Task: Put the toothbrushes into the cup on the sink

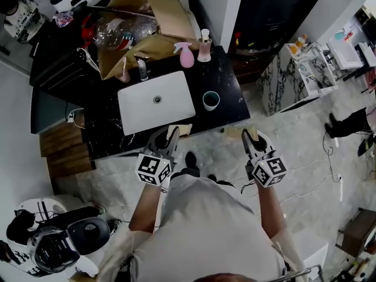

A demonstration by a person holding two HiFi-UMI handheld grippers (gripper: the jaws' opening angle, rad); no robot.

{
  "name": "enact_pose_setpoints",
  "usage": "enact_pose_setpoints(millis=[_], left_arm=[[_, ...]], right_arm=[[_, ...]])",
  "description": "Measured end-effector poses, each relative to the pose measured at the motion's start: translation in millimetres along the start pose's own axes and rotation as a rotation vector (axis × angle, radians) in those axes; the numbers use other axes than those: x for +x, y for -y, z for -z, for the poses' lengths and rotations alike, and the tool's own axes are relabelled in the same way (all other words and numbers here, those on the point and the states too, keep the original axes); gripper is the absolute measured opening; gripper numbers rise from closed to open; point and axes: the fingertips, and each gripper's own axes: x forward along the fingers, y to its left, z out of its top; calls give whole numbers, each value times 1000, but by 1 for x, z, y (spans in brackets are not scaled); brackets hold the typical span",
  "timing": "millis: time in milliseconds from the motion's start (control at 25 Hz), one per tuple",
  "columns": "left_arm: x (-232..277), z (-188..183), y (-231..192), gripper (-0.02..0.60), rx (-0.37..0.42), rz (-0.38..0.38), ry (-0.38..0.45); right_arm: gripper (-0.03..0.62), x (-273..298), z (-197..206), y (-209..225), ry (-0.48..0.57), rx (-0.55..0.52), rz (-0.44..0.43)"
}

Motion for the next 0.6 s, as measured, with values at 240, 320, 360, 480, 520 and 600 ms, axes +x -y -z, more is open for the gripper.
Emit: enact_pose_setpoints(millis=[240,320,360,480,520,600], left_arm=[[36,-2,-33,38,5,61,-30],[47,-3,-42,38,3,86,-32],[52,-3,-45,38,1,99,-33],[65,-2,-53,38,-3,138,-40],[68,-2,-55,38,-2,148,-42],[74,-4,-59,38,-1,167,-44]], right_arm=[[78,29,-3,11,-16,11,54],[78,36,-5,13,-15,14,74],[78,40,-6,14,-14,15,84],[78,47,-9,16,-14,14,116],[78,50,-10,17,-13,12,125],[78,54,-12,19,-12,8,142]])
